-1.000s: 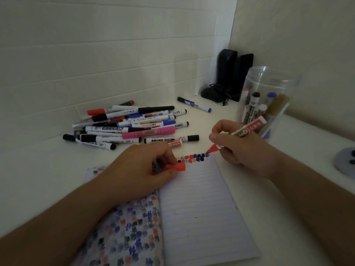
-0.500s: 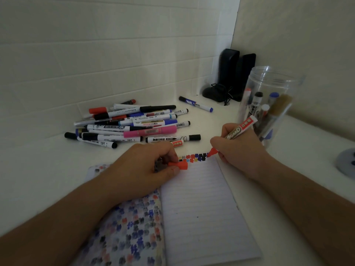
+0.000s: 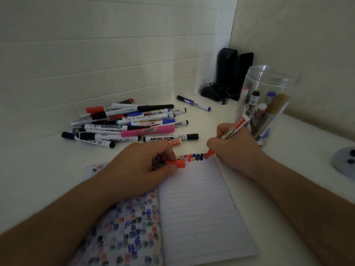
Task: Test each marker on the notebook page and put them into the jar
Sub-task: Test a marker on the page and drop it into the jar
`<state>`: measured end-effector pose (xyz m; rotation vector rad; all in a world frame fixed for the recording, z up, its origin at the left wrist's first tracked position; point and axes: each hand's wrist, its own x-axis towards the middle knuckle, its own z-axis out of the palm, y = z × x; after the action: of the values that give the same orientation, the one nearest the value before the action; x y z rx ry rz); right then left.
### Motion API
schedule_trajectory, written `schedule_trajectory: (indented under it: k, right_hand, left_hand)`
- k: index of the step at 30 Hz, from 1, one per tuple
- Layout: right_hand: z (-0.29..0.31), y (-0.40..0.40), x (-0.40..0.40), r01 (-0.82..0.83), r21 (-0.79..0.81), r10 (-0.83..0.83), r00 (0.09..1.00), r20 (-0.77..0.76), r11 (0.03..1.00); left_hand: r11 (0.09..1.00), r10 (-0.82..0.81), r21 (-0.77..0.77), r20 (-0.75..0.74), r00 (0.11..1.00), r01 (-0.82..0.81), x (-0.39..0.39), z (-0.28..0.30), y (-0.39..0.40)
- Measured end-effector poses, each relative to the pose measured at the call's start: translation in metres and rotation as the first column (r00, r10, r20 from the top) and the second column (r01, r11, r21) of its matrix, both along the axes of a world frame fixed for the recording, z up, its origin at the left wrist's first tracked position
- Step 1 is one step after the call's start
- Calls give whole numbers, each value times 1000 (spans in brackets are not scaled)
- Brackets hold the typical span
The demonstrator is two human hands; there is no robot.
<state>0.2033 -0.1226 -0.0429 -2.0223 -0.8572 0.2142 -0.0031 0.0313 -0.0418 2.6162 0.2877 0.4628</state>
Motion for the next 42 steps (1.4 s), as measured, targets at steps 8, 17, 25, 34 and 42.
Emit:
schedule_trajectory:
  k: [8,17,25,34,42]
  right_hand:
    - [0,-1,0,-26,44,29,997,-71,999]
    - [0,0,-2,-8,-1,8,999,44,1000]
    - [-1,-1,-2,-9,64,14,998,-69,998]
    - [1,-1,0,0,66,7,995,-102,998]
    - [-1,0,1,-3,31,4,999,-33,1000]
  left_hand:
    - [1000,1,-13,-8,1000,-1,0,0,0]
    - [1000,2,-25,-5,1000,-2,0,0,0]
    - [1000,7,-26,-21,1000,-8,0,-1,0]
    - [999,2,-34,-1,1000,-2,0,-1,0]
    - [999,2,-44,-2,1000,-2,0,0,-1]
